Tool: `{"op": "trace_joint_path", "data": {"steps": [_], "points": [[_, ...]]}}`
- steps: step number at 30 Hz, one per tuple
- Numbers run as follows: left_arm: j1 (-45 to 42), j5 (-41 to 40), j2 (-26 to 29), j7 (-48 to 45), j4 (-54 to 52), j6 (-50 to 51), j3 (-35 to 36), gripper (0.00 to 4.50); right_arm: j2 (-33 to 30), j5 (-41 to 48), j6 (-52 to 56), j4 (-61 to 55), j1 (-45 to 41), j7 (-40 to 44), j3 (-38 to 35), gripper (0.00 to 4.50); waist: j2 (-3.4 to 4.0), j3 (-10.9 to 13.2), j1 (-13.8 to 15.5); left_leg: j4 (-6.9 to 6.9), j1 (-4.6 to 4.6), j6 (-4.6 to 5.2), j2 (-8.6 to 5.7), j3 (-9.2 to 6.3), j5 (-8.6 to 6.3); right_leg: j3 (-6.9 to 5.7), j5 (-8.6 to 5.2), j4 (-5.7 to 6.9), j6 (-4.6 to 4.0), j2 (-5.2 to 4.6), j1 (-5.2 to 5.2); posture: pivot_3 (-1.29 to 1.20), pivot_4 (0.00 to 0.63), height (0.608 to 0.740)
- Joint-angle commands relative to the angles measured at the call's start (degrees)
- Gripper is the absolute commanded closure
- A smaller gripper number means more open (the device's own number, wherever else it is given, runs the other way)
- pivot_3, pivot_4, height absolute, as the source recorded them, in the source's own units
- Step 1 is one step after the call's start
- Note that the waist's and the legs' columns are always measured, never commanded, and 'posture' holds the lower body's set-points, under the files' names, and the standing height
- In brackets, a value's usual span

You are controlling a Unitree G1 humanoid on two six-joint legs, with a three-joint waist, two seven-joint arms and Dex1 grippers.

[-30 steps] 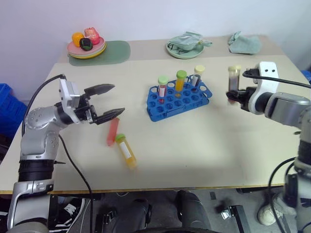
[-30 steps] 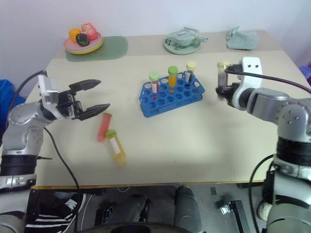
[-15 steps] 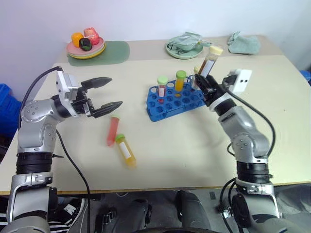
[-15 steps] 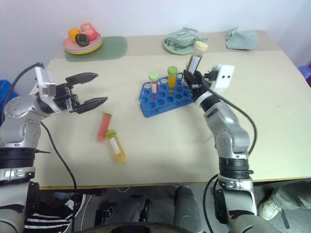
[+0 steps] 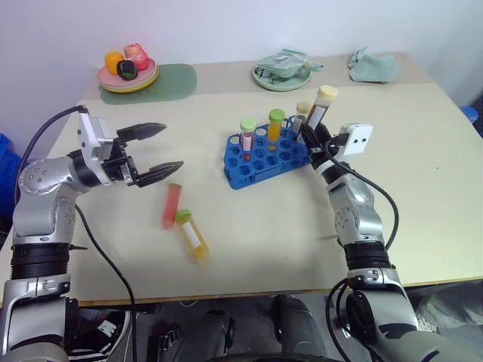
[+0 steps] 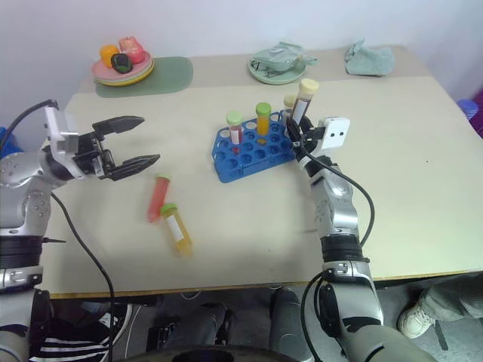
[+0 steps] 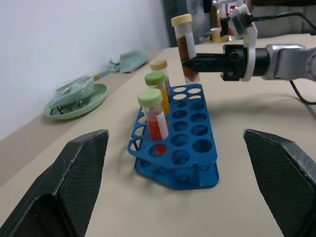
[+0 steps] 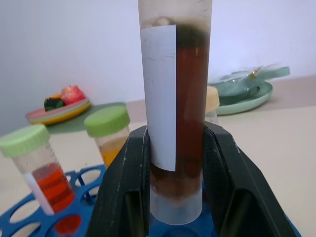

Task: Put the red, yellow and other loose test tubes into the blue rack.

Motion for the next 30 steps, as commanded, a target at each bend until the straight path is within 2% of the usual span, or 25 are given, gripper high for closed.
{"op": "trace_joint_path", "data": {"steps": [1,20,30], "points": [[-0.3,-0.8,0.9,0.0,-1.5,-0.1,1.5,0.0,0.1,-1.2,-3.9,1.9,-2.3,0.9,-0.7,3.65,0.0,0.0,0.0,0.0,0.0,0.0,0.0,0.0,0.0,0.0,0.0,0.0,0.0,0.01,-0.01,0.0,0.15,0.74],[-0.3,-1.1,0.7,-0.2,-1.4,0.3,1.6,0.0,-1.3,-3.3,-8.5,10.4,-2.7,2.1,-2.6,3.65,0.0,0.0,-0.1,0.0,0.0,0.0,0.0,0.0,0.0,0.02,0.0,0.01,0.0,0.0,-0.01,0.0,0.15,0.74],[0.1,-1.4,0.8,-0.1,-1.9,0.6,1.8,0.0,-1.7,-5.4,-11.3,17.3,-6.0,1.1,-2.9,3.65,0.0,0.0,-1.1,0.0,0.0,0.0,0.01,-0.01,0.0,0.02,0.0,0.01,0.0,0.0,0.0,0.0,0.15,0.74]]}}
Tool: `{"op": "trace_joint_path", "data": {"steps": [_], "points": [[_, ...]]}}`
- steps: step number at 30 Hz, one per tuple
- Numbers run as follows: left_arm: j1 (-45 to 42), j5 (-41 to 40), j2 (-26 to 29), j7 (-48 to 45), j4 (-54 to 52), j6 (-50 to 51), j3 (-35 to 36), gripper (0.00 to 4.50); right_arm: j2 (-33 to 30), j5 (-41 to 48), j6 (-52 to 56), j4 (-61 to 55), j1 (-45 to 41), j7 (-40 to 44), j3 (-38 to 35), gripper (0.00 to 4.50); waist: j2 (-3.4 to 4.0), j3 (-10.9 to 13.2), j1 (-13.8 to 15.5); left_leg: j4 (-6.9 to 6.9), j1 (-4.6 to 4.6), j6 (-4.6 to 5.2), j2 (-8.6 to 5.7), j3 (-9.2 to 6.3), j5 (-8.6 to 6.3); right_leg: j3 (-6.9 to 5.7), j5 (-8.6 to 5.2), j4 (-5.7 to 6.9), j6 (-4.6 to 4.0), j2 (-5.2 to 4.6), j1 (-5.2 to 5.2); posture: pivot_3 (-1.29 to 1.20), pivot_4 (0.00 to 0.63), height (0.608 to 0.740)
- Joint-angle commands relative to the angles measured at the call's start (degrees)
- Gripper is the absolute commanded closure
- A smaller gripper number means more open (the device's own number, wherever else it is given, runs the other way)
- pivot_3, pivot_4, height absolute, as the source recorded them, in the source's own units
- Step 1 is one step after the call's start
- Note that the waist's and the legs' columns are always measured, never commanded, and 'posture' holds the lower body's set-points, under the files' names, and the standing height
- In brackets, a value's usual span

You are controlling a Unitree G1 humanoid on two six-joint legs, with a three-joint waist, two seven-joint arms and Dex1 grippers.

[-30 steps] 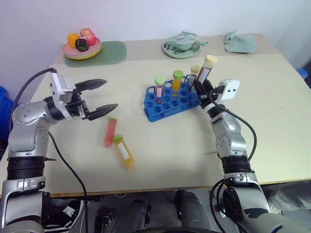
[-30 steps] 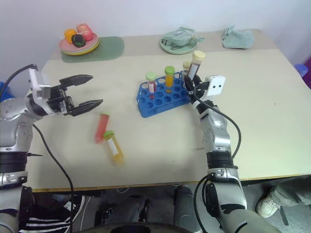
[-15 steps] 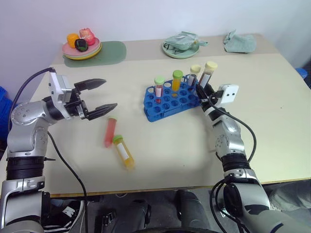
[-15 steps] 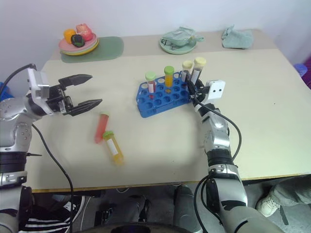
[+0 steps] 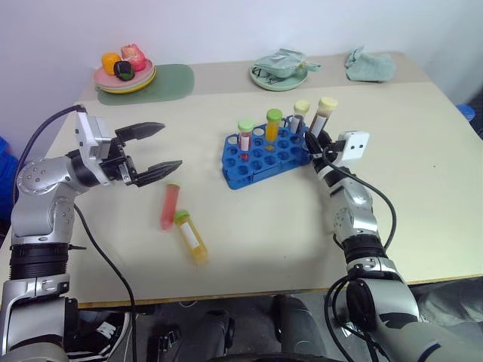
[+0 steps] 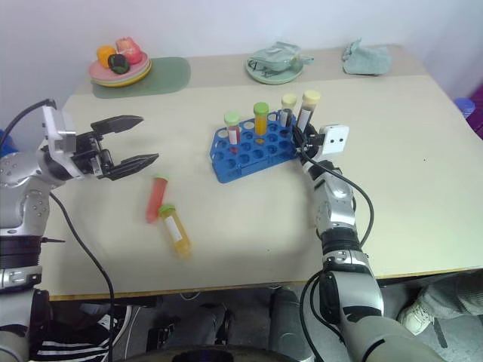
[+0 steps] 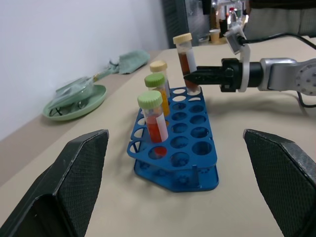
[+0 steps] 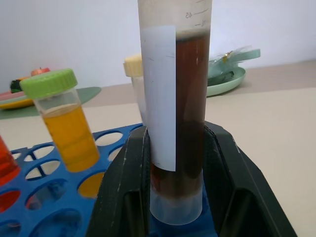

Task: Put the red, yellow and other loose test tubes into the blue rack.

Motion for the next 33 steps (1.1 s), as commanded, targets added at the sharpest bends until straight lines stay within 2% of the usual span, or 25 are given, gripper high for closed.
{"op": "trace_joint_path", "data": {"steps": [1,12,14,15,20,26,33], "points": [[0.2,-1.0,0.9,0.1,-2.0,0.2,1.6,0.0,-0.9,-0.7,-2.3,1.5,-2.1,-0.2,-0.9,3.65,0.0,0.0,-0.3,0.0,0.0,0.0,0.0,0.0,0.0,0.0,0.0,0.0,0.0,0.0,0.0,0.0,0.15,0.74],[0.9,-1.3,0.9,0.4,-3.1,0.7,2.4,0.0,-0.8,-1.7,-3.3,1.7,-1.0,0.8,-0.2,3.65,0.0,0.0,-0.3,0.01,0.0,0.0,0.0,-0.01,0.0,0.0,0.0,0.01,0.0,0.0,0.0,0.0,0.15,0.74],[0.9,-1.3,0.8,0.4,-3.0,0.6,2.4,0.0,-0.4,-1.0,-2.8,1.1,-0.8,1.3,-0.6,2.62,0.0,0.0,-0.3,0.01,0.0,0.0,0.0,-0.02,0.0,0.0,0.0,0.01,0.0,0.0,0.0,0.0,0.15,0.74],[0.8,-1.2,0.8,0.4,-2.9,0.6,2.3,0.0,-0.4,-1.0,-2.8,1.0,-0.8,1.5,-0.7,2.41,0.0,0.0,-0.4,0.01,0.0,0.0,0.0,-0.01,0.0,0.0,0.0,0.01,0.0,0.0,0.0,0.0,0.15,0.74],[0.6,-1.2,0.8,0.2,-2.7,0.5,2.2,0.0,-0.4,-1.0,-2.9,-0.4,-0.4,1.9,-0.7,0.02,0.0,0.0,-0.4,0.0,0.0,0.0,0.01,-0.01,0.0,0.0,0.0,0.01,0.0,0.01,-0.01,0.0,0.15,0.74],[0.8,-1.2,0.7,0.3,-2.9,0.6,2.1,0.0,-0.5,-0.5,-1.3,-5.9,0.9,3.3,0.0,0.02,0.0,0.0,-0.4,0.01,0.0,0.0,0.01,-0.01,0.0,0.0,0.0,0.01,0.0,0.01,-0.01,0.0,0.15,0.74],[2.9,-1.9,1.2,0.7,-5.0,1.8,3.0,0.0,-3.7,2.7,7.1,-22.3,6.9,8.3,1.4,0.02,0.01,0.0,-0.3,0.0,-0.01,0.0,0.0,-0.02,0.0,0.01,0.0,0.02,0.0,0.01,-0.01,0.0,0.15,0.74]]}}
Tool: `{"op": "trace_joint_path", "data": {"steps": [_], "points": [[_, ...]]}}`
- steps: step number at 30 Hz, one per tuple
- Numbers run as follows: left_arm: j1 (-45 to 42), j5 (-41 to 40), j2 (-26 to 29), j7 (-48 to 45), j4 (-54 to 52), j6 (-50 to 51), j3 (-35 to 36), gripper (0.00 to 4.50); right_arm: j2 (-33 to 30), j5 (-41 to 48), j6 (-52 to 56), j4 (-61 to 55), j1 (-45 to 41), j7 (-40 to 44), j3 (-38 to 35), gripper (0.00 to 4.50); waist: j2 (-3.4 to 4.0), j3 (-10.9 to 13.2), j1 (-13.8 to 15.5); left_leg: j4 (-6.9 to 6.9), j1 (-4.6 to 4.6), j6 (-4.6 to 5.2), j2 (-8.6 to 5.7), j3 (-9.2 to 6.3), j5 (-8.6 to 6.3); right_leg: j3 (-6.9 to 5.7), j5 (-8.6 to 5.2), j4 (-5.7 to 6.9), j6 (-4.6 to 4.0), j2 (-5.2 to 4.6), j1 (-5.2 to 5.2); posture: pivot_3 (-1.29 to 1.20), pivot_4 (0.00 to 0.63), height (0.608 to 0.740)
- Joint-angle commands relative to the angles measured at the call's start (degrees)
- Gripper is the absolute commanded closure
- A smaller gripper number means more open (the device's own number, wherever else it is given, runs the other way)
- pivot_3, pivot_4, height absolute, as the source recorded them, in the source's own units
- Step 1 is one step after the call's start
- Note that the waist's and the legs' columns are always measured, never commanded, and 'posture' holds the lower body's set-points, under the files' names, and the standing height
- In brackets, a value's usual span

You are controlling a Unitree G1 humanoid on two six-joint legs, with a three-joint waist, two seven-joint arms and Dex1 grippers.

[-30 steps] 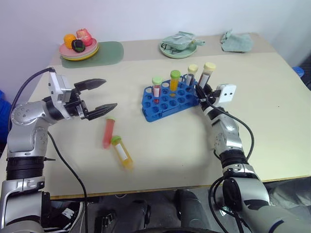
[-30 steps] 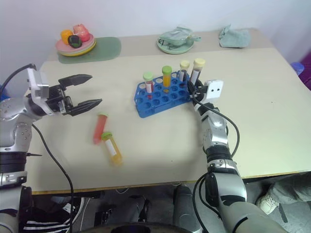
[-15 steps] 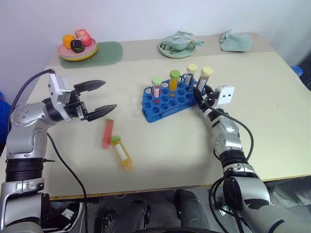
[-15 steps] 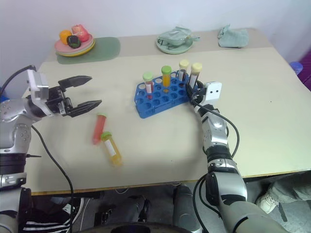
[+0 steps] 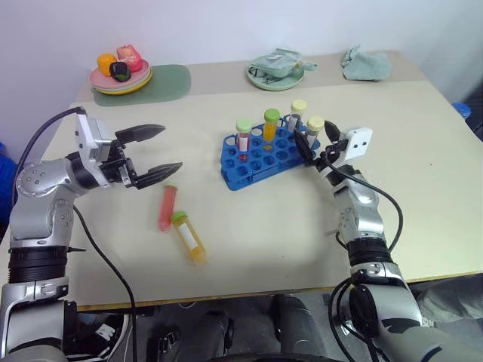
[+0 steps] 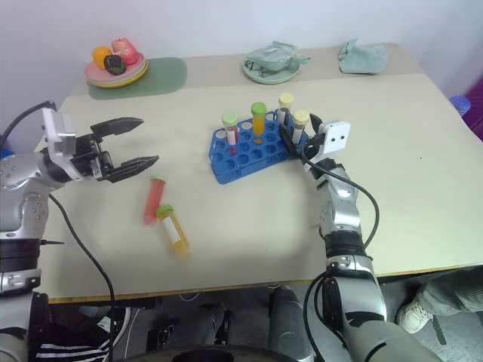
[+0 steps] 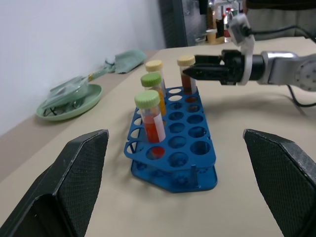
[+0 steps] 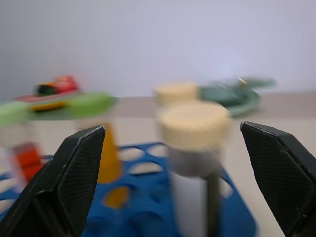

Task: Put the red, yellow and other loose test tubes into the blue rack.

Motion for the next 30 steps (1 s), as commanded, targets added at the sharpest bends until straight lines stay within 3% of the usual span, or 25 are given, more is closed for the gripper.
{"op": "trace_joint_path", "data": {"steps": [1,11,17,21,25,28,30], "points": [[1.4,-1.5,1.4,0.7,-2.9,1.1,2.6,0.0,-3.1,2.2,4.2,-10.0,2.5,1.8,-0.1,0.02,0.0,0.0,0.1,-0.01,-0.01,0.0,0.0,0.0,0.0,0.0,0.0,0.0,0.0,0.0,0.0,0.0,0.15,0.74],[10.1,-4.0,5.2,11.7,-19.7,14.2,5.3,0.0,-16.6,13.6,22.1,-32.1,9.0,6.8,-5.0,0.02,0.02,0.0,1.0,-0.02,-0.02,0.02,-0.01,0.03,-0.01,0.04,0.0,-0.04,0.0,-0.02,0.0,0.0,0.15,0.74],[13.0,-1.2,6.2,30.1,-32.9,29.7,5.2,0.0,-27.0,27.2,37.8,-41.7,8.1,15.2,-6.0,0.02,0.02,0.0,2.1,-0.02,0.04,0.05,0.0,0.1,-0.03,0.1,0.0,-0.06,0.0,-0.01,0.07,0.0,0.15,0.74],[8.3,-11.3,3.3,43.0,-41.0,50.4,4.5,0.0,-28.8,28.2,40.0,-41.0,5.7,18.5,-4.4,0.02,-0.01,0.0,3.1,0.03,0.07,0.08,-0.01,0.13,-0.05,0.1,0.0,-0.08,0.01,-0.04,0.15,0.0,0.15,0.74],[2.8,-13.0,-0.8,55.0,-45.0,67.0,4.3,0.0,-28.0,27.0,39.8,-39.2,4.3,19.7,-3.3,0.02,-0.05,0.0,3.5,0.08,0.06,0.08,-0.03,0.13,-0.05,0.1,0.01,-0.06,0.01,-0.07,0.16,0.0,0.15,0.74],[-4.1,-17.1,-4.5,58.6,-43.6,82.0,6.7,0.0,-27.2,26.2,39.3,-38.2,3.8,21.0,-1.9,0.02,-0.08,0.0,3.4,0.08,0.07,0.07,-0.03,0.13,-0.05,0.1,0.01,-0.04,0.02,-0.06,0.15,0.0,0.15,0.74],[-7.2,-23.2,-5.9,62.8,-38.2,86.1,8.8,0.0,-26.8,26.0,39.0,-37.4,3.0,21.7,-1.4,0.02,-0.08,0.0,3.3,0.09,0.07,0.07,-0.03,0.13,-0.05,0.09,0.01,-0.03,0.02,-0.05,0.15,0.0,0.15,0.74]]}}
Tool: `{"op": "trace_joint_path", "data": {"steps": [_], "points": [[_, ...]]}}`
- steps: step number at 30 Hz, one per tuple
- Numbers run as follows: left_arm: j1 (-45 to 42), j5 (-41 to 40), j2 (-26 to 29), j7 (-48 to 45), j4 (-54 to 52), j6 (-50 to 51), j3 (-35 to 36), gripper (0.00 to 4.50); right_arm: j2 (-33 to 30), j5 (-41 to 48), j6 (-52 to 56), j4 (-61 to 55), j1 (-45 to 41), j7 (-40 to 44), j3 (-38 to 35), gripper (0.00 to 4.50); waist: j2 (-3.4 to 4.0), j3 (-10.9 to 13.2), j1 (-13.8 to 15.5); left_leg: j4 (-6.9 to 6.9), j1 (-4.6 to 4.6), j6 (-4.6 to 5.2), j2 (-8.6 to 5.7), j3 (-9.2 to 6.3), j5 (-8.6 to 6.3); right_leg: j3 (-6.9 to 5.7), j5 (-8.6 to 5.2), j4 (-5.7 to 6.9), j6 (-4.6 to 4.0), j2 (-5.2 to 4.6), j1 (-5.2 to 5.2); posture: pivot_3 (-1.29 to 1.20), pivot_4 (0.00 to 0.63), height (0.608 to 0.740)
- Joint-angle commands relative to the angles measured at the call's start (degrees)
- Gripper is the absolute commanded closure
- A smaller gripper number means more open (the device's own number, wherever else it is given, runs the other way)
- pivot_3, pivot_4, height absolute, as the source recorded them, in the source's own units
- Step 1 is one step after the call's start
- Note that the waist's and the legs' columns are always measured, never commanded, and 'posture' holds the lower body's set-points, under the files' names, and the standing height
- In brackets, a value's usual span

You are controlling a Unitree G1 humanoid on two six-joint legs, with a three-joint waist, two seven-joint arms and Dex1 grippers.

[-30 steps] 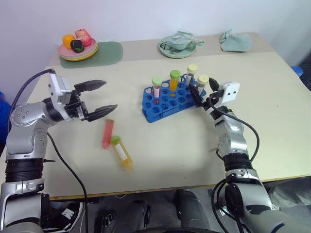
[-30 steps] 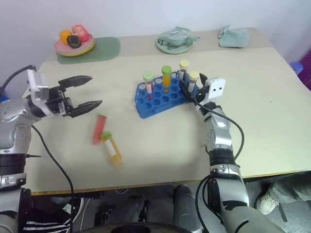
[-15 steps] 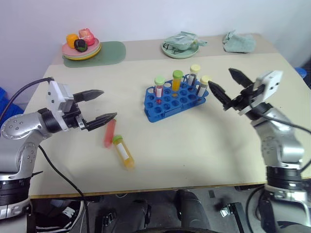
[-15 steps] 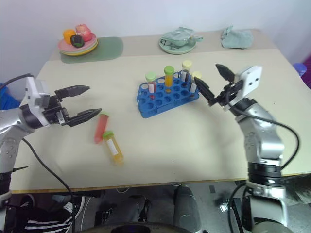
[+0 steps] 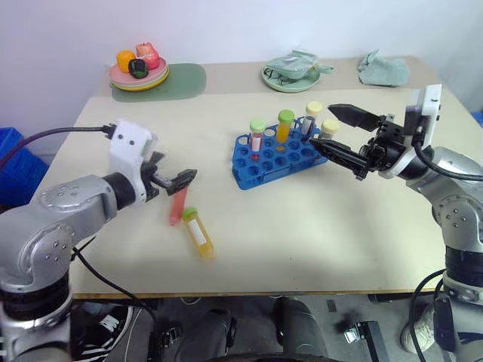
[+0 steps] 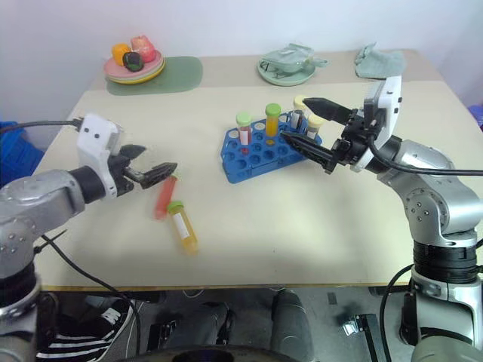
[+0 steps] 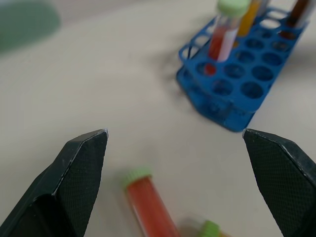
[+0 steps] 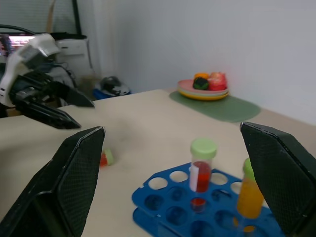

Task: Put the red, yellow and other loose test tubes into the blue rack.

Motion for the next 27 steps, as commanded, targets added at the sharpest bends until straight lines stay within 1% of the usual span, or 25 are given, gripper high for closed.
{"op": "trace_joint_path", "data": {"steps": [1,3,6,7,8,9,10,12,14,17,19,21,22,23,27], "points": [[-4.0,-9.9,0.3,7.6,6.6,7.2,4.2,0.0,0.7,-0.3,-1.3,0.5,-2.5,1.3,0.1,0.02,0.0,0.0,-0.1,0.0,0.0,0.0,0.0,0.0,0.0,0.0,0.0,0.01,0.0,0.0,-0.01,0.0,0.15,0.74],[-5.1,-16.0,0.7,14.1,10.5,7.2,4.2,0.0,0.9,-0.3,-1.2,1.0,-2.9,1.8,0.3,0.02,0.01,0.0,-0.2,-0.03,0.01,-0.01,0.01,0.0,0.0,0.01,0.0,0.03,0.0,0.02,-0.08,0.0,0.15,0.74],[-5.8,-31.1,2.7,27.8,17.4,7.2,3.1,0.0,0.8,-1.2,-1.7,1.8,-2.7,2.8,0.5,0.02,0.0,0.0,-0.1,-0.04,0.0,-0.02,0.02,-0.01,0.0,0.01,0.0,0.03,0.0,0.03,-0.1,0.0,0.15,0.74],[-4.0,-44.2,8.5,35.9,18.8,1.0,-1.6,0.0,0.7,-1.4,-1.8,2.1,-2.6,3.1,0.5,0.02,-0.02,0.0,-0.1,-0.03,-0.01,-0.02,0.01,-0.01,0.0,0.02,0.0,0.03,0.0,0.02,-0.1,0.0,0.15,0.74],[-2.4,-54.7,13.5,42.4,19.3,-4.6,-5.7,0.0,0.7,-1.5,-1.8,2.2,-2.6,3.3,0.4,0.02,-0.12,0.1,-0.2,-0.02,-0.01,-0.02,0.01,-0.01,0.0,0.03,0.0,0.05,0.0,0.02,-0.11,0.0,0.15,0.74],[-0.8,-61.4,16.5,46.9,19.0,-9.6,-8.7,0.0,0.7,-1.6,-1.9,2.4,-2.5,3.6,0.4,0.02,-0.1,0.1,-0.2,-0.03,-0.03,-0.04,0.03,-0.03,-0.01,0.09,0.0,0.07,0.0,-0.03,-0.16,0.0,0.15,0.74],[0.3,-64.8,18.7,48.6,18.6,-12.9,-10.9,0.0,0.7,-1.9,-2.0,2.5,-2.4,3.8,0.5,0.02,-0.08,0.1,-0.1,-0.05,0.01,-0.07,0.02,-0.01,-0.02,0.16,0.0,0.06,0.0,-0.03,-0.15,0.0,0.15,0.74],[1.7,-65.1,20.3,49.0,16.9,-16.6,-12.9,0.0,0.8,-2.1,-2.2,2.5,-2.2,4.0,0.6,0.02,-0.07,0.1,0.2,-0.07,0.02,-0.07,0.0,0.01,-0.02,0.17,0.0,0.05,-0.01,0.02,-0.14,0.0,0.15,0.74],[4.3,-65.1,20.3,50.9,15.0,-20.8,-13.1,0.0,0.8,-1.9,-1.8,2.4,-2.1,4.0,0.4,0.02,-0.07,0.1,0.4,-0.04,0.03,-0.07,-0.01,0.01,-0.02,0.14,0.0,0.04,-0.01,0.04,-0.08,0.0,0.15,0.74],[7.4,-65.1,22.5,49.5,13.3,-23.1,-13.2,0.0,0.9,-2.0,-1.9,2.2,-1.8,4.4,0.6,0.02,-0.07,0.1,0.1,-0.04,0.03,-0.07,-0.01,0.03,-0.02,0.14,0.0,0.03,-0.01,0.06,-0.09,0.0,0.15,0.74],[11.4,-65.1,21.3,52.0,11.0,-26.5,-13.4,0.0,1.2,-1.8,-1.6,2.0,-2.1,4.3,0.9,0.02,-0.01,0.0,0.0,-0.07,0.03,-0.07,0.02,0.04,-0.02,0.15,-0.01,0.03,-0.02,0.1,-0.11,0.0,0.15,0.74],[15.3,-65.1,17.2,56.9,8.2,-31.4,-14.0,0.0,1.5,-1.6,-1.3,1.8,-2.6,4.2,1.1,0.02,0.06,0.0,0.0,-0.13,0.09,-0.07,0.03,0.12,-0.02,0.23,-0.01,0.0,-0.02,0.1,-0.1,0.0,0.15,0.74],[16.3,-65.1,16.1,58.4,7.2,-33.0,-14.3,0.0,1.5,-1.6,-1.2,1.8,-2.7,4.1,1.1,0.02,0.03,0.0,0.0,-0.15,0.11,-0.07,0.03,0.18,-0.02,0.27,-0.01,0.0,-0.02,0.1,-0.1,0.0,0.15,0.74],[17.1,-65.1,13.8,61.4,5.5,-35.5,-14.9,0.0,1.5,-1.6,-1.2,1.9,-2.7,4.2,1.2,0.02,0.01,0.0,0.0,-0.12,0.08,-0.07,0.05,0.18,-0.02,0.27,-0.01,0.0,-0.02,0.12,-0.11,0.0,0.15,0.74],[17.7,-65.1,10.2,66.9,1.8,-40.3,-17.4,0.0,1.5,-1.9,-1.3,2.3,-2.9,4.5,1.4,0.02,0.01,0.0,0.9,-0.07,0.08,-0.07,0.09,0.27,-0.02,0.37,0.01,-0.01,-0.04,0.14,-0.08,0.0,0.15,0.74]]}}
